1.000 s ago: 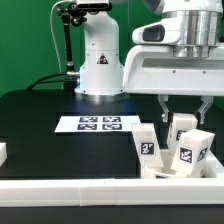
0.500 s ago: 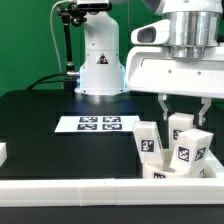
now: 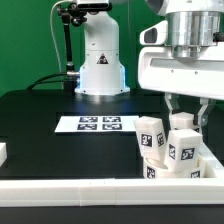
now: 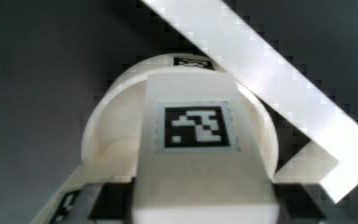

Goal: Assemble stool

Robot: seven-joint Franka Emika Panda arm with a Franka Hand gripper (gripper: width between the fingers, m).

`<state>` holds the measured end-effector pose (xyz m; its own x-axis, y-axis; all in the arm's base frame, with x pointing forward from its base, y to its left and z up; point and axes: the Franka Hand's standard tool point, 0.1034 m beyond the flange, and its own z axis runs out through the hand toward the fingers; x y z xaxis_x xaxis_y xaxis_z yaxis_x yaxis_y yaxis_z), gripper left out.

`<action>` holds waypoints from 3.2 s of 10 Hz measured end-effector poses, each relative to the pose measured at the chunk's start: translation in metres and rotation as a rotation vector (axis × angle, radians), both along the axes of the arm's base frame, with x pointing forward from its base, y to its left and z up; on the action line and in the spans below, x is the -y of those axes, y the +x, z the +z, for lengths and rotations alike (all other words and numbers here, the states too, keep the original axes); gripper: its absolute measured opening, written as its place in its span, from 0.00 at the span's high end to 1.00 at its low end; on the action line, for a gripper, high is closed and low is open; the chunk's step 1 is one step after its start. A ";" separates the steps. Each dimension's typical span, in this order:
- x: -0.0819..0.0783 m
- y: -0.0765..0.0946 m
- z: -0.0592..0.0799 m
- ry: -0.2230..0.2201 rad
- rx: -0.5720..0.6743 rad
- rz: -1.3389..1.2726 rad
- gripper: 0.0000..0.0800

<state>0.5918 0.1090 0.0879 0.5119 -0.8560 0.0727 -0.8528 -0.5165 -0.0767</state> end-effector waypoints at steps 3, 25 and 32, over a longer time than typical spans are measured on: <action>-0.004 -0.001 0.000 0.028 0.002 -0.176 0.57; -0.014 0.009 0.020 0.264 0.007 -0.915 0.19; -0.008 0.006 0.018 0.209 -0.003 -0.520 0.19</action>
Offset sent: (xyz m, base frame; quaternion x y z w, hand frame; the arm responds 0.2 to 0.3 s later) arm -0.0002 0.0041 -0.0021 -0.0083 -0.0092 0.2275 0.9737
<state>0.5981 0.1173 0.1059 0.0188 -0.9918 -0.1266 -0.9915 -0.0022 -0.1300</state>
